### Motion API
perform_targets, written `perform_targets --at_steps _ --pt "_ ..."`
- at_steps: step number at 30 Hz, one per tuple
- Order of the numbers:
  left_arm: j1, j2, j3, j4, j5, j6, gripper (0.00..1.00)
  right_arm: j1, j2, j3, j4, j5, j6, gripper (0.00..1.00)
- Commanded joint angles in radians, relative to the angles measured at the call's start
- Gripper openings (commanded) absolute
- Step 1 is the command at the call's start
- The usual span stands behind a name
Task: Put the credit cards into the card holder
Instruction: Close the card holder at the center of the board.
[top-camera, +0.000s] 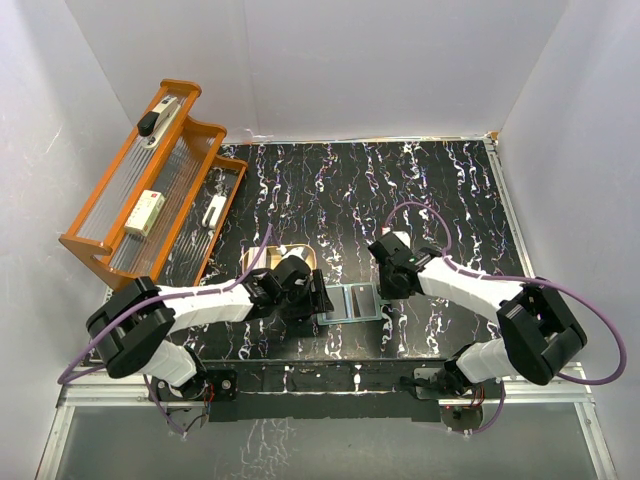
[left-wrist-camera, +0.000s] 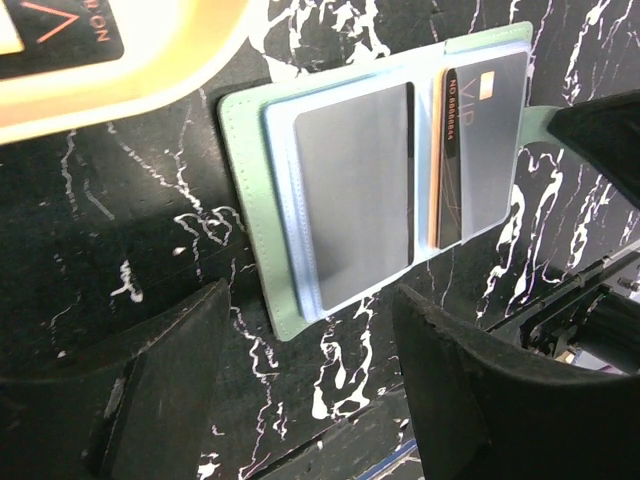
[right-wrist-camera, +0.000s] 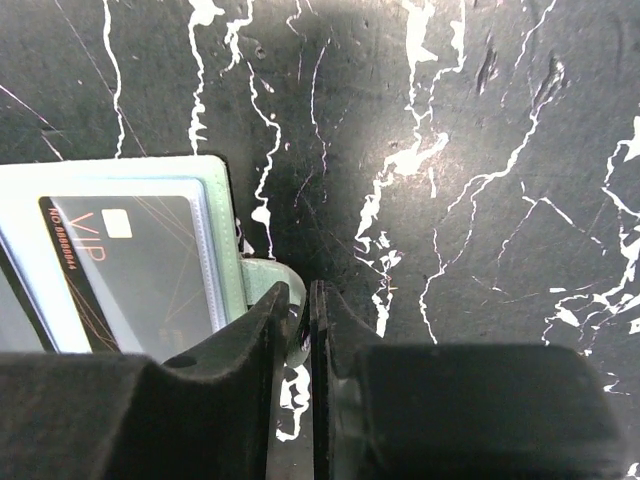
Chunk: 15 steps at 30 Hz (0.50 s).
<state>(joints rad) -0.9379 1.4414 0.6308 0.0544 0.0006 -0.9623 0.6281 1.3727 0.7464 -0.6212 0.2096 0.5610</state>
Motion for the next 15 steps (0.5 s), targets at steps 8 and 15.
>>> perform_targets --at_steps 8,15 --pt "0.004 0.057 0.076 0.051 0.079 -0.032 0.63 0.0 -0.043 -0.068 0.129 -0.072 0.025 0.0" --pt "0.0 -0.004 0.102 0.076 0.115 -0.053 0.62 0.0 -0.047 -0.089 0.157 -0.106 0.013 0.0"
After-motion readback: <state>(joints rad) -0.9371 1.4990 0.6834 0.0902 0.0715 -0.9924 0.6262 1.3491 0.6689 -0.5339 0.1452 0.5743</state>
